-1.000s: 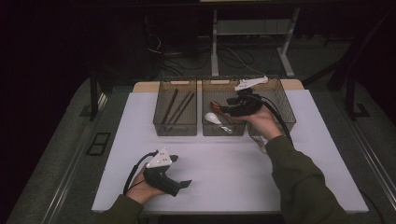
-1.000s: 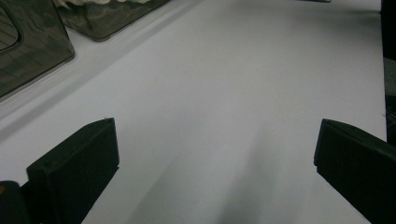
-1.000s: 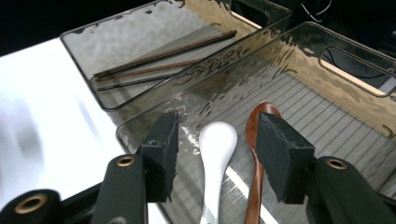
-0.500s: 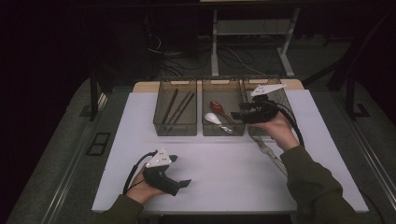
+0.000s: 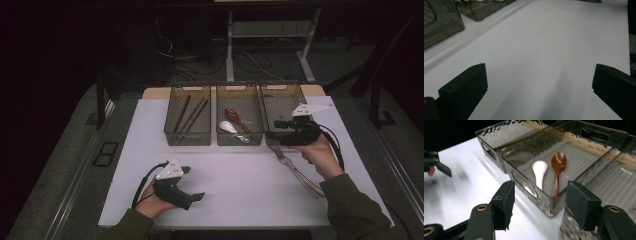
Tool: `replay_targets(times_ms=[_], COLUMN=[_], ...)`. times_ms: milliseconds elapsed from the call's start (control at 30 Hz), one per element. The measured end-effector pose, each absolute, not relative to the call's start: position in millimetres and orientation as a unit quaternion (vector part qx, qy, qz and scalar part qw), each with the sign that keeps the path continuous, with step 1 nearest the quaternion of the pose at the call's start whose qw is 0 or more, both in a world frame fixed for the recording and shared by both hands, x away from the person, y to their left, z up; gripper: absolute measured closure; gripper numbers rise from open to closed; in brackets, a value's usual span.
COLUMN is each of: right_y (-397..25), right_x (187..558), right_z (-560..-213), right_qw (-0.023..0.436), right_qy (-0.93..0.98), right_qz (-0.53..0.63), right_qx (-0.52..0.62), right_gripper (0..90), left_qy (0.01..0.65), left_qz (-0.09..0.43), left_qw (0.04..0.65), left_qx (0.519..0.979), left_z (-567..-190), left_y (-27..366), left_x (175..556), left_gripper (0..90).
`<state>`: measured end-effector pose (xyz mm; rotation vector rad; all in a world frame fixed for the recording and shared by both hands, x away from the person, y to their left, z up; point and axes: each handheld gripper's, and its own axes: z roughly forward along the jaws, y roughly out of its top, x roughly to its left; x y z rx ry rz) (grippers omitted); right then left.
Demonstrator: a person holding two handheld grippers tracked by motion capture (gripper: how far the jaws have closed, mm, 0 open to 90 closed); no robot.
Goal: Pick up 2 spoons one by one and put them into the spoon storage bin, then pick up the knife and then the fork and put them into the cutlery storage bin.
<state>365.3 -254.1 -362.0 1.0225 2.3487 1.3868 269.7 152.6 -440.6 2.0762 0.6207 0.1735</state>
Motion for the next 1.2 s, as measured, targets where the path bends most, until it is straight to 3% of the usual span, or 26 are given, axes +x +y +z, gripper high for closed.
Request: replay_targets(times_ms=[1067, 1200], right_y=[-322, -327], right_x=[305, 304], right_z=[-390, -393], right_qw=[0.126, 0.11], right_qy=[0.806, 0.809], right_qz=[0.412, 0.396], right_qx=[0.406, 0.421], right_gripper=[39.5, 42.2], left_qy=[0.255, 0.255], left_qz=[0.076, 0.076], left_qw=[0.465, 0.465], left_qx=[0.844, 0.844], left_z=[-440, -440], left_y=[153, 154], left_x=[268, 268], left_gripper=[0.0, 0.0])
